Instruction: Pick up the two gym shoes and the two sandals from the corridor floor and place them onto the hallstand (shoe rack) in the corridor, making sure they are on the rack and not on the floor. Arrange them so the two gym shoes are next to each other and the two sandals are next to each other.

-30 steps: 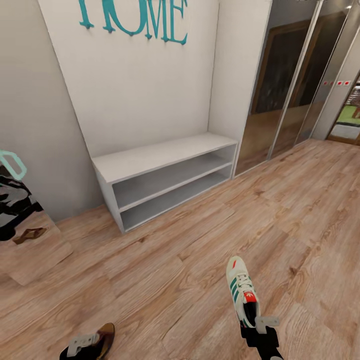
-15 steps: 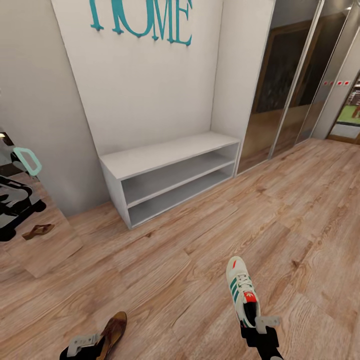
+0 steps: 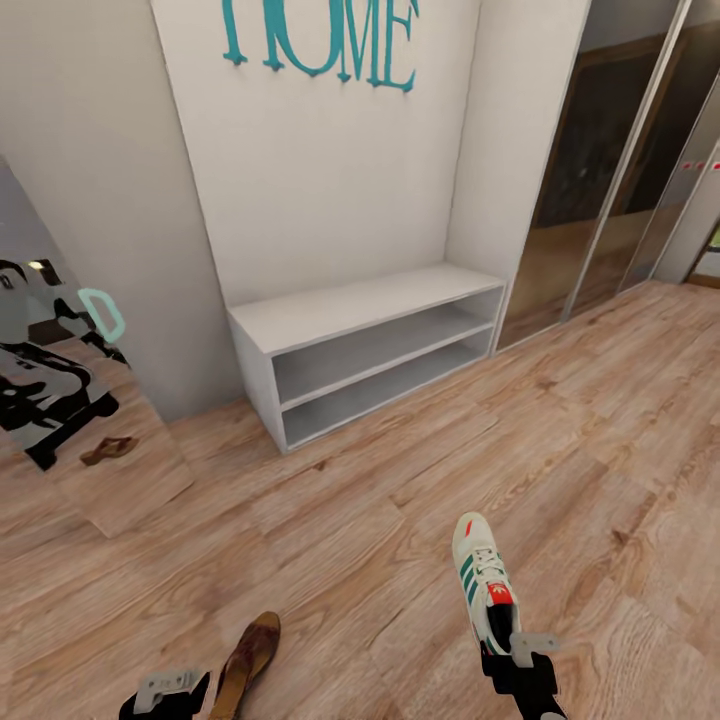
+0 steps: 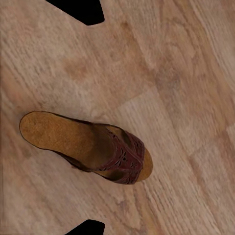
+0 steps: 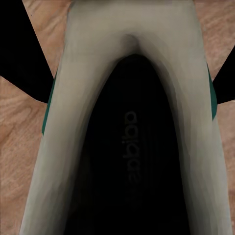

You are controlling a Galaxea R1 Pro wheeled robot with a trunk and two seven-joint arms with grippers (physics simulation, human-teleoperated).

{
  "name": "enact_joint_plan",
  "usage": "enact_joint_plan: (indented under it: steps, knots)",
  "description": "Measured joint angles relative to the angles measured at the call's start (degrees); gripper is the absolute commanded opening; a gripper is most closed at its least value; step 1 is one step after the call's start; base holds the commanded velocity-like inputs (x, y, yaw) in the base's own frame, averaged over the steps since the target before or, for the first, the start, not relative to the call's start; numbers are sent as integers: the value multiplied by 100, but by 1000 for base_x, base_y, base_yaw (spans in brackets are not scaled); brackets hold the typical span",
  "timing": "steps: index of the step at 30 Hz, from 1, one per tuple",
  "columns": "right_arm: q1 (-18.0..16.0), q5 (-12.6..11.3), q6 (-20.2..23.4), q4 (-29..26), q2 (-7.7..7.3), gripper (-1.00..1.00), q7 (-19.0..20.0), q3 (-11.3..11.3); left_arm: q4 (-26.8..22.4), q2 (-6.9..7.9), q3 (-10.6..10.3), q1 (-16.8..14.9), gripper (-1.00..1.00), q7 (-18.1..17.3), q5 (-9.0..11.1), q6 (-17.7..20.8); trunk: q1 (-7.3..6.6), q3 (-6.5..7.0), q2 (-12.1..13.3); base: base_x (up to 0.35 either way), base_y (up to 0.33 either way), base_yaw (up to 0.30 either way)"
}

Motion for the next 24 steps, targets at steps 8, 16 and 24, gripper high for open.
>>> enact_joint_plan:
  steps: [8, 16, 24]
  knots:
    - [1, -2, 4, -1, -1, -100, -4, -2, 4, 11, 5, -2, 100, -1, 0, -1, -1, 0, 0, -6, 56, 9]
    - [2, -4, 9, -1, 0, -100, 0, -1, 1, 17, 6, -1, 100, 1, 0, 0, -1, 0, 0, 0, 231, 1]
    - [1, -7, 9, -3, -1, -100, -1, -1, 2, 17, 3, -1, 100, 1, 0, 0, -1, 0, 0, 0, 297, -126]
